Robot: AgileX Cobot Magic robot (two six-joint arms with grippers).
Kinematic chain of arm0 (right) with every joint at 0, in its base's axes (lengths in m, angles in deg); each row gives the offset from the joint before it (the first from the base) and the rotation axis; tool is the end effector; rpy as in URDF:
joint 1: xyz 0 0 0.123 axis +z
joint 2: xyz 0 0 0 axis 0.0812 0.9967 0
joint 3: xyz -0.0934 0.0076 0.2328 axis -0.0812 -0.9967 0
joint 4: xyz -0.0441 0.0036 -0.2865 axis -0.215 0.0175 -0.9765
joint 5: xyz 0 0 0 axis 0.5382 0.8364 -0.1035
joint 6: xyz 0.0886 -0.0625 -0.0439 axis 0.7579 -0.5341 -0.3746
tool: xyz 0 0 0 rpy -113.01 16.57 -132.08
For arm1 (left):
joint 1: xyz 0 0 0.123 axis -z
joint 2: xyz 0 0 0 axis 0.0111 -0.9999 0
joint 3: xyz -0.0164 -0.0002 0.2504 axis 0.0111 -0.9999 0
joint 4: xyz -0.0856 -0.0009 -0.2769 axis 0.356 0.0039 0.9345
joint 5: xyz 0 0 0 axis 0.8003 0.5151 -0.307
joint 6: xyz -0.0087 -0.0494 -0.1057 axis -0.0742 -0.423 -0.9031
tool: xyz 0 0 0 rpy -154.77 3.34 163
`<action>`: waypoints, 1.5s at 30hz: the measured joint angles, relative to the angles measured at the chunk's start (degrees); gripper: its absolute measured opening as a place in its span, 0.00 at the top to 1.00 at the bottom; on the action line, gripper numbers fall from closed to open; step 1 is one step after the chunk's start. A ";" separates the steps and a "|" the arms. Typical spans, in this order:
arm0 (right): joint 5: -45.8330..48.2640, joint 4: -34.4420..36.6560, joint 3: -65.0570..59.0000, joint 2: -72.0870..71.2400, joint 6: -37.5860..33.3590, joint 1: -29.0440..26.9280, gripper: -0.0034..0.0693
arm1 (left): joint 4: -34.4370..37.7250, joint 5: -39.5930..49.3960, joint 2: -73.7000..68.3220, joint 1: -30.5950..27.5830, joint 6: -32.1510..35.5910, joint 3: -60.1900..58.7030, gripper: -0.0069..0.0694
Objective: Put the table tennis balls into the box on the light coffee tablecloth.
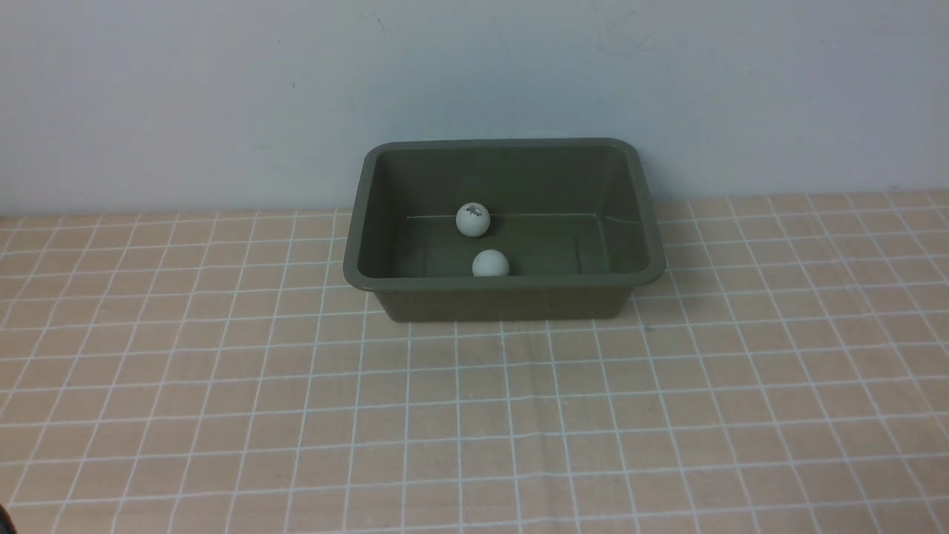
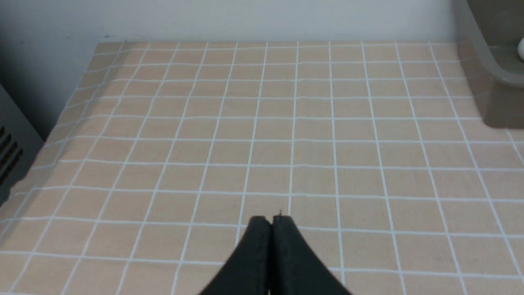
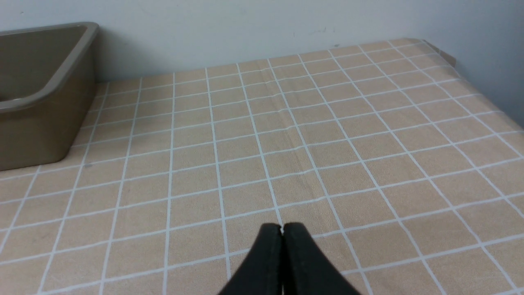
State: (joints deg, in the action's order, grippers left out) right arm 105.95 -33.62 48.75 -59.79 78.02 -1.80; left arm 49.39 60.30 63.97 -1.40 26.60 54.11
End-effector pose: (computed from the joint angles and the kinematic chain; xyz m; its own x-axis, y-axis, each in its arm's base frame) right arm 0.1450 -0.0211 0.1665 -0.3311 0.1764 -0.9269 0.1965 0.9737 0.1151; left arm 0.1588 0.0164 0.2267 -0.3937 -0.0349 -0.9186 -0.1273 0.9917 0.0169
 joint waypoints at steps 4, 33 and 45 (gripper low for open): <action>0.00 0.00 0.00 0.00 0.00 0.00 0.97 | 0.00 -3.79 4.97 0.00 -0.06 -7.32 1.00; 0.05 0.00 0.00 0.00 0.00 0.00 0.97 | 0.00 -6.53 14.11 -0.06 -0.48 -16.81 1.00; 0.05 0.00 0.00 0.00 0.00 0.00 0.97 | 0.00 -6.53 14.11 -0.06 -0.48 -16.81 1.00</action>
State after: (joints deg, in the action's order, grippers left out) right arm 106.00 -33.62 48.75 -59.79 78.02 -1.80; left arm 49.39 53.77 78.08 -1.46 26.12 37.30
